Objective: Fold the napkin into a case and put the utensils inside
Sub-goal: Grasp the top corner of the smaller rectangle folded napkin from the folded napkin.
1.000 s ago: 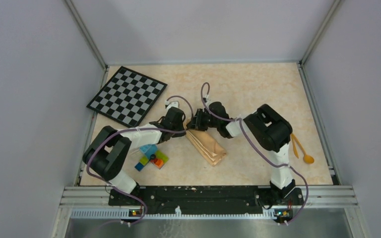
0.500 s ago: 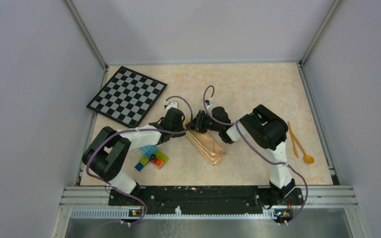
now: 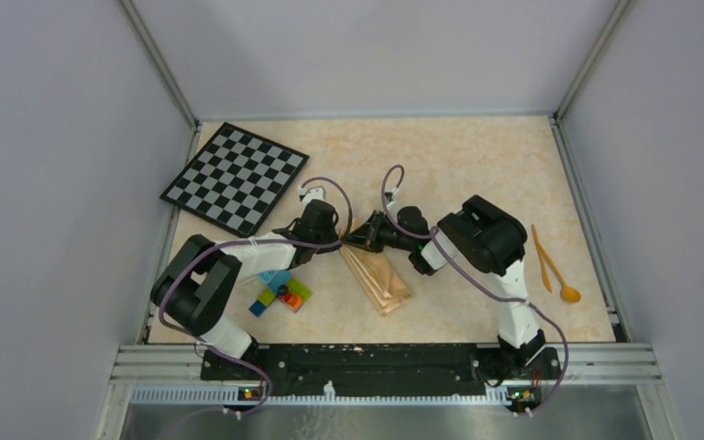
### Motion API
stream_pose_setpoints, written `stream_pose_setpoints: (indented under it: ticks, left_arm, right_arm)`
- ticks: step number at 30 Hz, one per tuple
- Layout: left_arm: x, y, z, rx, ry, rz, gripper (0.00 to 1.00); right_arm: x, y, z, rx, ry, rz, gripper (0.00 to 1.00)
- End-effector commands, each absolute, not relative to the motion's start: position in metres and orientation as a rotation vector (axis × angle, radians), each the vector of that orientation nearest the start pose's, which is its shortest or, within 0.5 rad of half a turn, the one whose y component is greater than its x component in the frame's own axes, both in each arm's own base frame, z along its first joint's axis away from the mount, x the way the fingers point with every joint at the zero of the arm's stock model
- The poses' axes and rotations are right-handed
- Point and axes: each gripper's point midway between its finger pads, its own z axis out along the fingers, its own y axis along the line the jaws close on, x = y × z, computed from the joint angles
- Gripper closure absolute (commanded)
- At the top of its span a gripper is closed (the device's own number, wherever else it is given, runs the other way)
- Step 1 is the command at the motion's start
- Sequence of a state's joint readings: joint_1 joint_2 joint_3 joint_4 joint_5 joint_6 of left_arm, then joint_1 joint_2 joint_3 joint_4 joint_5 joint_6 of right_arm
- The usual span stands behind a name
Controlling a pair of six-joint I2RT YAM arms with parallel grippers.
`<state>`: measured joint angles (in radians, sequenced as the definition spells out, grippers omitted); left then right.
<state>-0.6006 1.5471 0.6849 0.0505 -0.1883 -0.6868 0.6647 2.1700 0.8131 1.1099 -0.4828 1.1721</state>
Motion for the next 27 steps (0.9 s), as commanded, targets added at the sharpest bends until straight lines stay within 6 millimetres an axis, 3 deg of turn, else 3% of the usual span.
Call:
stream_pose_setpoints:
  ticks: [1,4,6,8,12,18,22,27]
  left_arm:
    - [0.325,-0.220,0.023,-0.168,2.382,-0.432,0.74]
    - [0.326,-0.222,0.033,-0.167,2.360,-0.439,0.74]
    - [0.324,-0.217,0.038,-0.161,2.351,-0.422,0.74]
    - [0.318,-0.210,0.042,-0.159,2.346,-0.407,0.73]
    - [0.308,-0.203,0.053,-0.132,2.331,-0.413,0.70]
    - [0.301,-0.215,0.078,-0.049,2.304,-0.519,0.59]
    - [0.304,-0.226,0.087,0.003,2.287,-0.565,0.57]
    - [0.310,-0.230,0.083,0.036,2.299,-0.522,0.58]
  right_arm:
    - [0.288,0.411,0.010,0.092,2.235,1.557,1.00]
    - [0.279,0.409,-0.014,0.071,2.328,1.446,1.00]
    - [0.278,0.396,-0.013,0.068,2.340,1.412,1.00]
    - [0.283,0.381,-0.001,0.070,2.329,1.399,1.00]
    - [0.296,0.358,0.034,0.000,2.310,1.366,0.87]
    - [0.300,0.348,0.074,-0.083,2.254,1.342,0.70]
    - [0.307,0.350,0.079,-0.051,2.241,1.351,0.67]
    - [0.316,0.360,0.074,-0.003,2.240,1.406,0.65]
